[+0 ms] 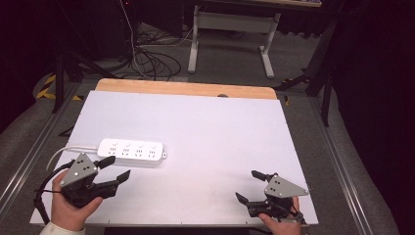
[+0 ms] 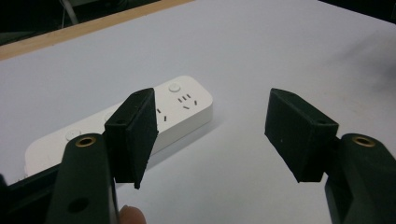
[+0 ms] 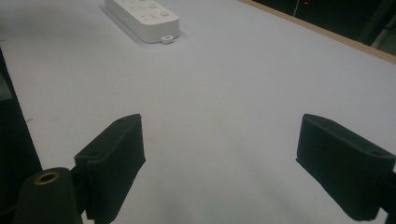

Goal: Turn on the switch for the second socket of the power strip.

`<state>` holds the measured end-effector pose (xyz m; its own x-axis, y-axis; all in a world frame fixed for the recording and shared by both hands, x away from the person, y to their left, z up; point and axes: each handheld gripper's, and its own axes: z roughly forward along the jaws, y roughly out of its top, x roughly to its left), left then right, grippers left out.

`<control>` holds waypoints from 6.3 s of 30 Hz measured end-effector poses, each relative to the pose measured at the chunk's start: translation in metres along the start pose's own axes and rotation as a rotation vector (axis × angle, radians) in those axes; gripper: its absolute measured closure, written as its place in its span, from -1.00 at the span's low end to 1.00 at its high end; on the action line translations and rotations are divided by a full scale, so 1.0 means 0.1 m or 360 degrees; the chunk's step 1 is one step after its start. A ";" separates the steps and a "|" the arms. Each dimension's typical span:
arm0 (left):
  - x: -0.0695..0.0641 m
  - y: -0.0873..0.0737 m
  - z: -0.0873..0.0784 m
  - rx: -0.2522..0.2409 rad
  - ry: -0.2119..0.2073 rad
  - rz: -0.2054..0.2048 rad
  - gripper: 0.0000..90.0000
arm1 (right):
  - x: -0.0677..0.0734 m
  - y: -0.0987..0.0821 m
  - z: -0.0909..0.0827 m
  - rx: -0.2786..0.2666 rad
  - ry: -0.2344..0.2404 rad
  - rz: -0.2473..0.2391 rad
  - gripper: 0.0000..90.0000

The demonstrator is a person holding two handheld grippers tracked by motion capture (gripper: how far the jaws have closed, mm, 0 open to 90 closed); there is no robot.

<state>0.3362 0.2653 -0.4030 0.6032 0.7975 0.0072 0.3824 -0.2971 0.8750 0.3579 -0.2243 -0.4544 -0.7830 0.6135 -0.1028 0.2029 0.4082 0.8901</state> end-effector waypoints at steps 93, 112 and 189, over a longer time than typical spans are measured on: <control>0.94 -0.16 1.10 0.0203 0.0176 -0.0251 1.00 | -0.01 -0.02 0.01 0.0009 0.0017 -0.0003 -0.63; 0.91 -0.18 1.14 0.0212 0.0178 -0.0218 1.00 | -0.01 -0.02 0.01 0.0013 0.0018 0.0000 -0.63; 0.87 -0.12 1.08 0.0166 0.0138 -0.0364 0.88 | -0.01 -0.03 0.00 0.0031 0.0010 -0.0004 -0.62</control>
<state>0.4592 0.2814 -0.4655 0.4325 0.8908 -0.1395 0.5745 -0.1531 0.8041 0.3582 -0.2255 -0.4569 -0.7871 0.6083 -0.1022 0.2124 0.4229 0.8809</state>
